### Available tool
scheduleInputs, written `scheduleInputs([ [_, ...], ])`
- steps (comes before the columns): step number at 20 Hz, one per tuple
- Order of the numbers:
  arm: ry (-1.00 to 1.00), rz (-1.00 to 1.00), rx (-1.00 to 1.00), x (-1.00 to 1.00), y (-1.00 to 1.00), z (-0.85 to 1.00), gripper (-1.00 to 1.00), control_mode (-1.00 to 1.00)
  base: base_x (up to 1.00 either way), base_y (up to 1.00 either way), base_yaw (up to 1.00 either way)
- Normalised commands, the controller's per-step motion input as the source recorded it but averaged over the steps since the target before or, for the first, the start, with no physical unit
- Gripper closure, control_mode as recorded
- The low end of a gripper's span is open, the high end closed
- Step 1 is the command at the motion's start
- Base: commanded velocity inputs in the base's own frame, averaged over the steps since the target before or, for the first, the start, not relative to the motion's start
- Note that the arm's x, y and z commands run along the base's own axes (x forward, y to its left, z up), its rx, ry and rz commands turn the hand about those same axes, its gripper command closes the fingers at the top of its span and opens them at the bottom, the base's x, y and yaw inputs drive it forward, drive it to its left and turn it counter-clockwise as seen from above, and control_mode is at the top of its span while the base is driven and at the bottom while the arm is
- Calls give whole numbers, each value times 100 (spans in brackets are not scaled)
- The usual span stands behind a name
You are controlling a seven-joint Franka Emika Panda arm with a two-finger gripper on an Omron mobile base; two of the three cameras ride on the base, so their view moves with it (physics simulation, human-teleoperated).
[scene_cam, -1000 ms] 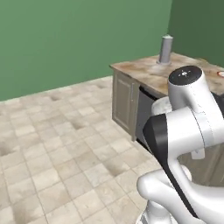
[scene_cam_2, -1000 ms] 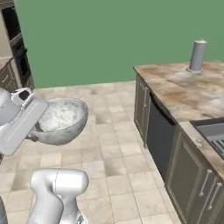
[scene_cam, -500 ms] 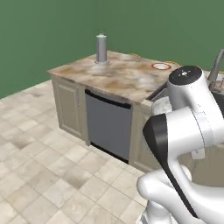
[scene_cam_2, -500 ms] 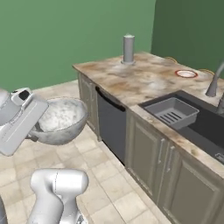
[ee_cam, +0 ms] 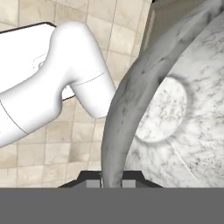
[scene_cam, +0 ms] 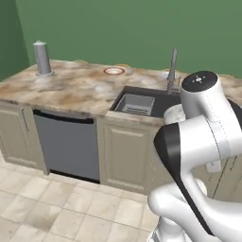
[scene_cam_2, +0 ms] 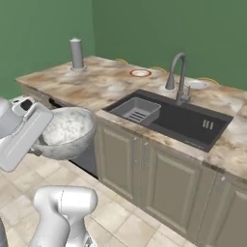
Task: Move the bowls from the cabinet to the plates on the dining table.
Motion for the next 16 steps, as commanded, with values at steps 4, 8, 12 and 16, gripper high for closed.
scheduleInputs([
  [4,0,0,0,0,0,0,100,100,-28,-28,-45],
  [8,0,0,0,0,0,0,100,100,-38,-62,-34],
  [12,0,0,0,0,0,0,100,100,-16,-80,-31],
  [16,0,0,0,0,0,0,100,100,0,-97,-26],
])
